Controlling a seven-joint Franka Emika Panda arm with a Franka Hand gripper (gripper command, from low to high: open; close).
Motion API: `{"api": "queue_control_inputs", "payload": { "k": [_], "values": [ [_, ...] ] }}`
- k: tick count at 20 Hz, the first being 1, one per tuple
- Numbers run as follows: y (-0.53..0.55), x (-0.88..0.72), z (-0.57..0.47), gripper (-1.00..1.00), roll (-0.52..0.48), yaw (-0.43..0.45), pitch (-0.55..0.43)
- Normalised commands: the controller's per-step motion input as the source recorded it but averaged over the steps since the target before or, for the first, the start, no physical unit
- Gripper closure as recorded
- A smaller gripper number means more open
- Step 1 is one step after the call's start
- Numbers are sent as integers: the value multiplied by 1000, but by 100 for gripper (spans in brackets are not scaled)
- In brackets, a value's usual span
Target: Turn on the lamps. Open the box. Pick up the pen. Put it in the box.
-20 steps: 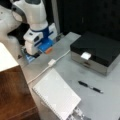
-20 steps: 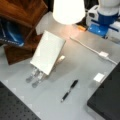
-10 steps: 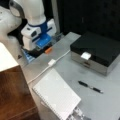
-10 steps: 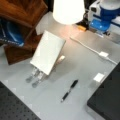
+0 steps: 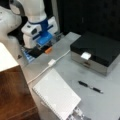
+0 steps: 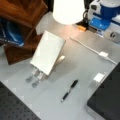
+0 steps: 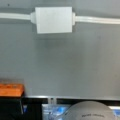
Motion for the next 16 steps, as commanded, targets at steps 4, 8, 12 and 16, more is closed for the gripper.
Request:
{"api": "queue_control_inputs", "payload": {
  "k": [4,8,12,16],
  "values": [
    [123,416,330,-100,-47,-106,243],
    [123,544,435,-100,13,-73,322],
    [108,731,462,-100,89,-87,386],
    [63,846,411,-100,164,-114,410]
  ]
}}
